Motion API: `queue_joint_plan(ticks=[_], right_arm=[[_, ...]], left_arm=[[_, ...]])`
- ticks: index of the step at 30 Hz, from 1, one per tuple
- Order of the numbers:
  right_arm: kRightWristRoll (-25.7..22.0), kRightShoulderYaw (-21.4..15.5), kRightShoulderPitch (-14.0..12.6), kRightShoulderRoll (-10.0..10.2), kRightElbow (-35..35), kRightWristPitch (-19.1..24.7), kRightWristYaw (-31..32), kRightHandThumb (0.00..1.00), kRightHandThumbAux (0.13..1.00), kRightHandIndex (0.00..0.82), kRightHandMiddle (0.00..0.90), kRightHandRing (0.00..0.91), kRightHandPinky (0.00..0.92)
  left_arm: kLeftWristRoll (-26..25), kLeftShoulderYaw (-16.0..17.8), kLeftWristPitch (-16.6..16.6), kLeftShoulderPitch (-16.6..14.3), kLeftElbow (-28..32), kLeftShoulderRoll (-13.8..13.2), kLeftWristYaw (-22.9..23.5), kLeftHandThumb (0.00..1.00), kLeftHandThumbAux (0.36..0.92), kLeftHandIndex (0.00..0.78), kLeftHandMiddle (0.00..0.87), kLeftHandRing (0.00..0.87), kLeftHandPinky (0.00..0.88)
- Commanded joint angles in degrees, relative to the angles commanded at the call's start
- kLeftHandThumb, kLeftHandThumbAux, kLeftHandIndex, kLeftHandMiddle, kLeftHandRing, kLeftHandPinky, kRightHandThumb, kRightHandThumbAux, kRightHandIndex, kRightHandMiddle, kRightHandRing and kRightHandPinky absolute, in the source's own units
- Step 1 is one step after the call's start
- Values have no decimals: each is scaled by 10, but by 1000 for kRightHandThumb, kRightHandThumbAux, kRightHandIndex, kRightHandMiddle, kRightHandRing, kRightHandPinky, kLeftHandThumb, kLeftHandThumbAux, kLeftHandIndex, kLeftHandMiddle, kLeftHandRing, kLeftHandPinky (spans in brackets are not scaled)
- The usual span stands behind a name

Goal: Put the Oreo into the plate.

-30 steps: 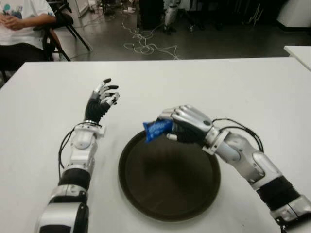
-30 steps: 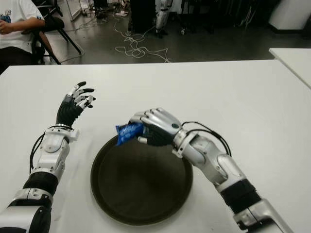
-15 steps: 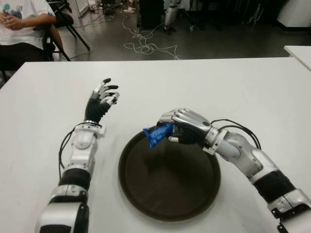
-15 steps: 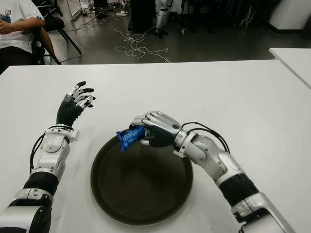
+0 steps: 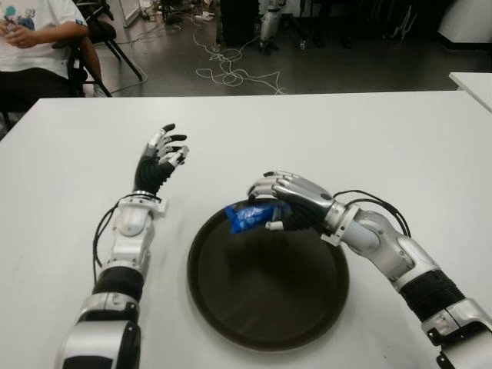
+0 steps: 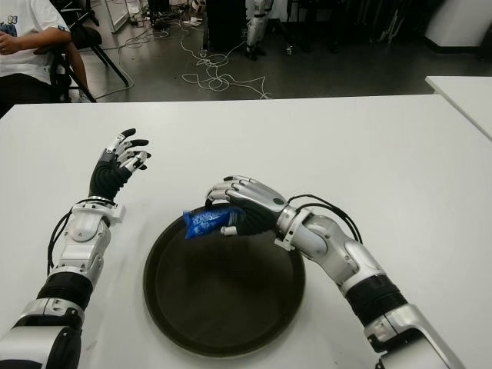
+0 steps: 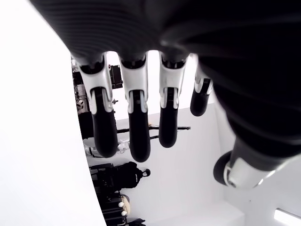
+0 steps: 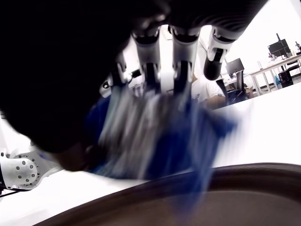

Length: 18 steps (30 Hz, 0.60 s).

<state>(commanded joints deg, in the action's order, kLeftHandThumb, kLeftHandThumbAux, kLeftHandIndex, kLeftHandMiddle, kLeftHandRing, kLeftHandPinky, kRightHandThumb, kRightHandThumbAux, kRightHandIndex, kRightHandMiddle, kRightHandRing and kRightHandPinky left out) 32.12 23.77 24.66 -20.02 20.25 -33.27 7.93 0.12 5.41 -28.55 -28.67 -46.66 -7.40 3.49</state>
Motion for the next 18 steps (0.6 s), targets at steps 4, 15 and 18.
queue_joint_plan(ticks=[4, 15, 18], right_arm=[[1, -2, 1, 1, 3, -1, -4, 0, 605, 0, 0, 0, 0], [10, -3, 6, -1, 19, -6, -25, 0, 594, 0, 0, 0, 0], [12, -3, 8, -1, 25, -7, -32, 0, 603, 0, 0, 0, 0]], left_arm=[[-1, 1, 2, -1, -1, 0, 0, 253, 628, 151, 281, 332, 412], [-1, 0, 2, -2, -3, -1, 3, 245, 635, 148, 273, 333, 415], [-1, 0, -1, -1, -5, -1, 3, 241, 633, 148, 270, 329, 409]])
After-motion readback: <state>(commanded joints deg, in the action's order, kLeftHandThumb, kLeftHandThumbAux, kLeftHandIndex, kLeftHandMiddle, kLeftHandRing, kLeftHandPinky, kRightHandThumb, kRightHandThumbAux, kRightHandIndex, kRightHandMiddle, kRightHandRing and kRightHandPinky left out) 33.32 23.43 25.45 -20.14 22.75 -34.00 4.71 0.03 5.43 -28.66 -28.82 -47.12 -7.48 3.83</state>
